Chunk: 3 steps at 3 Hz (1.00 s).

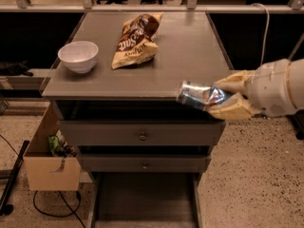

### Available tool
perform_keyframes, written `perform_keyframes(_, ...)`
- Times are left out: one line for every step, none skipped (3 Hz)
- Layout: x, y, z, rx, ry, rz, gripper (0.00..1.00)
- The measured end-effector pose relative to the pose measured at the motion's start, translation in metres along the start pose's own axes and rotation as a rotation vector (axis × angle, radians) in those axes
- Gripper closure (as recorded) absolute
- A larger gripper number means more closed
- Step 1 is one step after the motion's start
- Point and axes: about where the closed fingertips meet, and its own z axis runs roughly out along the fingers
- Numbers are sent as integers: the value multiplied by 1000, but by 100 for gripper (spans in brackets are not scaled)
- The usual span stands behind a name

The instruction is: Place redbull can into bottom drawer

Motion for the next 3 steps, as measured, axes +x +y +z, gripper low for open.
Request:
perform_keyframes(17, 39, -3, 9, -25, 39, 100)
perform_keyframes(17, 39, -3, 9, -25, 39, 100)
perform_keyframes(17, 50, 2, -2, -40, 37, 100)
